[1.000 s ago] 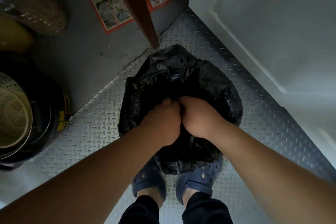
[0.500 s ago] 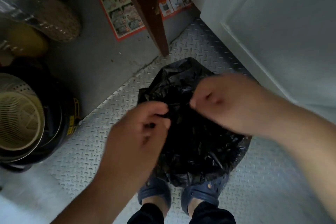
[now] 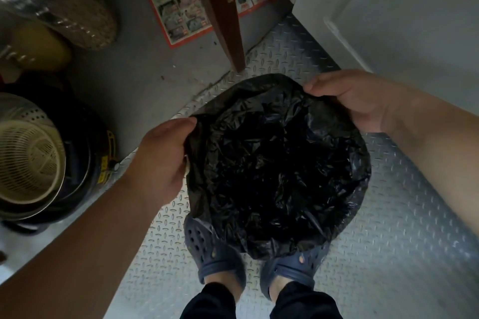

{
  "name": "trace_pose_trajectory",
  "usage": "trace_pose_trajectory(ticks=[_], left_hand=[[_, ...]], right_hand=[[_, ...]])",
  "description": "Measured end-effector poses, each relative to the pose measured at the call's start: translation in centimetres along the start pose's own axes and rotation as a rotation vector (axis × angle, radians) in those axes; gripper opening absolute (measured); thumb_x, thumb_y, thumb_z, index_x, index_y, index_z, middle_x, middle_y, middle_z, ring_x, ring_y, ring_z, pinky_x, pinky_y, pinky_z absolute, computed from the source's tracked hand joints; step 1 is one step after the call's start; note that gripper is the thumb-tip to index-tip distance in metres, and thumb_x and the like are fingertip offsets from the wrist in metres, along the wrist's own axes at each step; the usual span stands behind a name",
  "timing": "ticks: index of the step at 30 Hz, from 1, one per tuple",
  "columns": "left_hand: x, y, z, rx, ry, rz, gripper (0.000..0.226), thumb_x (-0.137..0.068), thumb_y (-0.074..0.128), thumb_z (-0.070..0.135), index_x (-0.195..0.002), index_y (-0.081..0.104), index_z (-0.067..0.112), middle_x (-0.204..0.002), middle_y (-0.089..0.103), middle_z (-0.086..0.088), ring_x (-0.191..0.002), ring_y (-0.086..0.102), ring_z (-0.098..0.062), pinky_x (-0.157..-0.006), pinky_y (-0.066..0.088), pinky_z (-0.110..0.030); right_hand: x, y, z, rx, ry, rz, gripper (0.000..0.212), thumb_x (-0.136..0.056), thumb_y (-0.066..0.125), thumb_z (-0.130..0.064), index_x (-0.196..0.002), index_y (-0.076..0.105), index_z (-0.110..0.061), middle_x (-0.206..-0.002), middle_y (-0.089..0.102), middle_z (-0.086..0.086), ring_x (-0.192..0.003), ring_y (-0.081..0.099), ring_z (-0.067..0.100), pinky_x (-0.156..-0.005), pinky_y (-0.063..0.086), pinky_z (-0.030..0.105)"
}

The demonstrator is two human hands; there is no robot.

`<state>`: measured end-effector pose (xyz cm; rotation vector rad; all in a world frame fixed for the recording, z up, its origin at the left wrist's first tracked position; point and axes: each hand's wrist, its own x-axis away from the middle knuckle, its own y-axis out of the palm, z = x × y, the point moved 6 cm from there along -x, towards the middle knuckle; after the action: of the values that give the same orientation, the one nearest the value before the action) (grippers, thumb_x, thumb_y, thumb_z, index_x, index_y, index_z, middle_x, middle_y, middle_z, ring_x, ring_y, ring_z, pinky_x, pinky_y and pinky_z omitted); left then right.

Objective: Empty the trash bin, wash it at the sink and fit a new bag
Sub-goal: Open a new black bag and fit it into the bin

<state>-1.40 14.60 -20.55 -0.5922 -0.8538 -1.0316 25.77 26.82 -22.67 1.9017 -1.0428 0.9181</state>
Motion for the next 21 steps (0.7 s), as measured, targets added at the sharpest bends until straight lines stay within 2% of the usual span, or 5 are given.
trace_pose_trajectory(ticks=[3,6,11,16,21], left_hand=[[-0.7,1.4,-1.3,0.163,-0.294,-0.212,0.034,-0.094,0.054,0.029,-0.105,0.080,0.011,-0.113,0.076,-0.012,-0.104,0.073,-0.028,-0.078,0.062,-0.040],[-1.8,1.7,-2.3,0.185,-0.376,-0.263,0.038,-0.093,0.053,0.032,-0.104,0.080,0.008,-0.114,0.075,-0.015,-0.104,0.073,-0.032,-0.079,0.062,-0.045],[-3.0,2.1,-3.2,0.264,-0.381,-0.322,0.039,-0.091,0.057,0.035,-0.110,0.078,0.008,-0.118,0.074,-0.014,-0.108,0.071,-0.029,-0.081,0.061,-0.043],[-2.2,1.9,-4.2,0.205,-0.363,-0.411,0.038,-0.090,0.062,0.039,-0.111,0.078,0.011,-0.115,0.075,-0.012,-0.108,0.071,-0.027,-0.081,0.060,-0.040],[0.9,-1.9,-4.8,0.239,-0.288,-0.404,0.035,-0.079,0.078,0.036,-0.108,0.077,0.016,-0.121,0.068,-0.007,-0.117,0.062,-0.028,-0.102,0.051,-0.046]], right_hand=[[-1.1,-0.7,0.3,-0.036,-0.048,0.027,0.029,-0.089,0.058,-0.011,-0.065,0.072,-0.018,-0.070,0.072,0.006,-0.063,0.071,0.019,-0.059,0.059,0.031],[-1.8,-1.4,1.0,-0.057,-0.035,0.036,0.034,-0.093,0.058,-0.014,-0.063,0.074,-0.020,-0.071,0.073,0.003,-0.066,0.073,0.019,-0.062,0.059,0.033],[-2.4,-1.5,1.4,-0.034,-0.007,-0.023,0.010,-0.078,0.071,-0.023,-0.078,0.079,-0.017,-0.088,0.078,0.010,-0.082,0.076,0.025,-0.071,0.060,0.040],[-2.4,-1.9,2.0,-0.025,0.050,0.037,0.020,-0.079,0.070,-0.030,-0.085,0.080,-0.014,-0.096,0.077,0.012,-0.086,0.075,0.027,-0.075,0.061,0.043],[0.6,-3.1,4.5,-0.165,0.113,0.051,0.044,-0.077,0.064,-0.042,-0.107,0.075,-0.012,-0.111,0.075,0.010,-0.102,0.072,0.025,-0.082,0.061,0.040]])
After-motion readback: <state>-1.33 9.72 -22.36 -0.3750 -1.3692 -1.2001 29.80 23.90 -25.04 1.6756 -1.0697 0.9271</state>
